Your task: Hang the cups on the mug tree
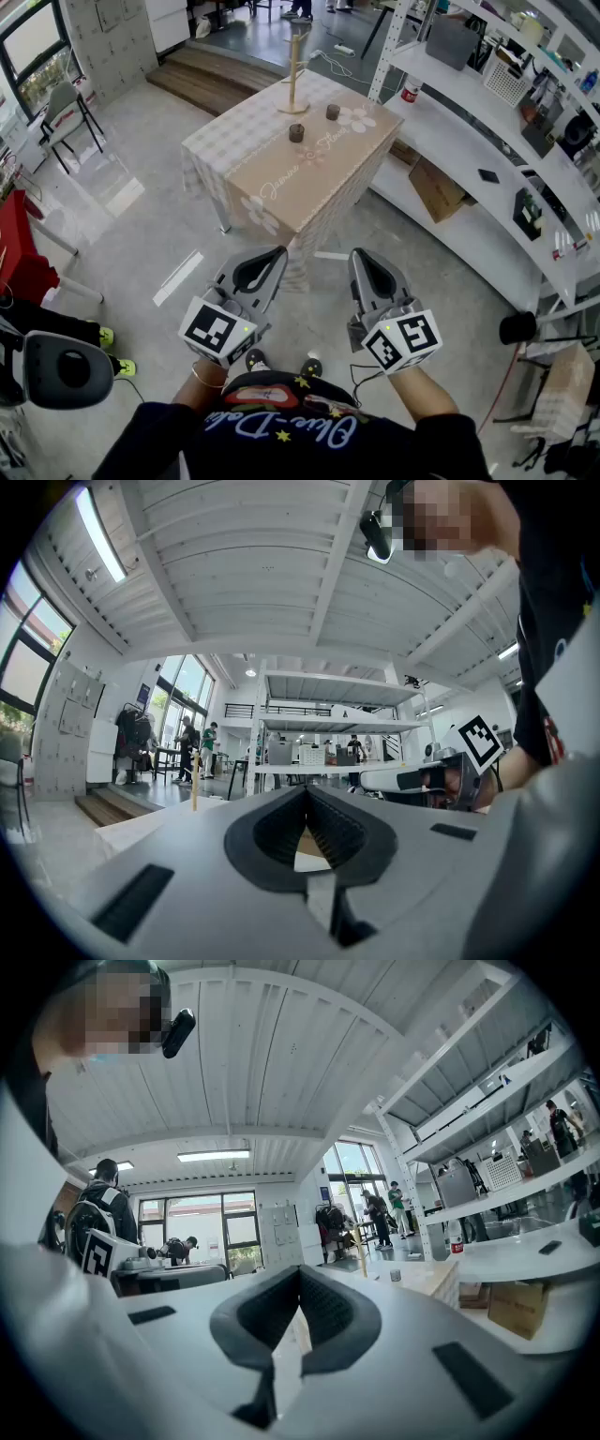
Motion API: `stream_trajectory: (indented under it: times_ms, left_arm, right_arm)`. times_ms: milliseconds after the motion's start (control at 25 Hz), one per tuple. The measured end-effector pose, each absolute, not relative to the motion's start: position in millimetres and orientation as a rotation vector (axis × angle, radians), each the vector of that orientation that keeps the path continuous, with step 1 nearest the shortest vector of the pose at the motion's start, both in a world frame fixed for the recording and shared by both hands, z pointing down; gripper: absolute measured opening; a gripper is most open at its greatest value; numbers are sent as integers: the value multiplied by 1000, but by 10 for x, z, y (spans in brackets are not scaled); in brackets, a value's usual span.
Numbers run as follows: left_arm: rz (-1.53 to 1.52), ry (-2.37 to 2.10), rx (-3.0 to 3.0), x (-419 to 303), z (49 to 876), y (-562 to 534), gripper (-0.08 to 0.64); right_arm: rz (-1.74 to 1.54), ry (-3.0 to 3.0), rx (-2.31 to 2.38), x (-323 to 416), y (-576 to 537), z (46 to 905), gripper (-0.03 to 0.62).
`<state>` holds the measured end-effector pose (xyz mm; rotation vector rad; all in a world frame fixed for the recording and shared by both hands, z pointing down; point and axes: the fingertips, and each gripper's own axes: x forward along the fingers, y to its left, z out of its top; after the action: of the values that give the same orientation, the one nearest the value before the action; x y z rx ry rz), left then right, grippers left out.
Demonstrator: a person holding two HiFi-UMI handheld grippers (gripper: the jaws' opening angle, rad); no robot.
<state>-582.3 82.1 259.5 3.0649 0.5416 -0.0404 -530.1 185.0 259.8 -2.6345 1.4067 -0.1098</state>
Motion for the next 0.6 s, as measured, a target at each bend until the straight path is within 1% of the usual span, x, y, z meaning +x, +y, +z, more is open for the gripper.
stream_trajectory:
  times_ms: [600]
  left_arm:
    - [-27, 509, 3089, -5798, 2597, 1024, 9]
  right_arm:
    - [-120, 1408, -2565, -5196, 2111, 2603, 9]
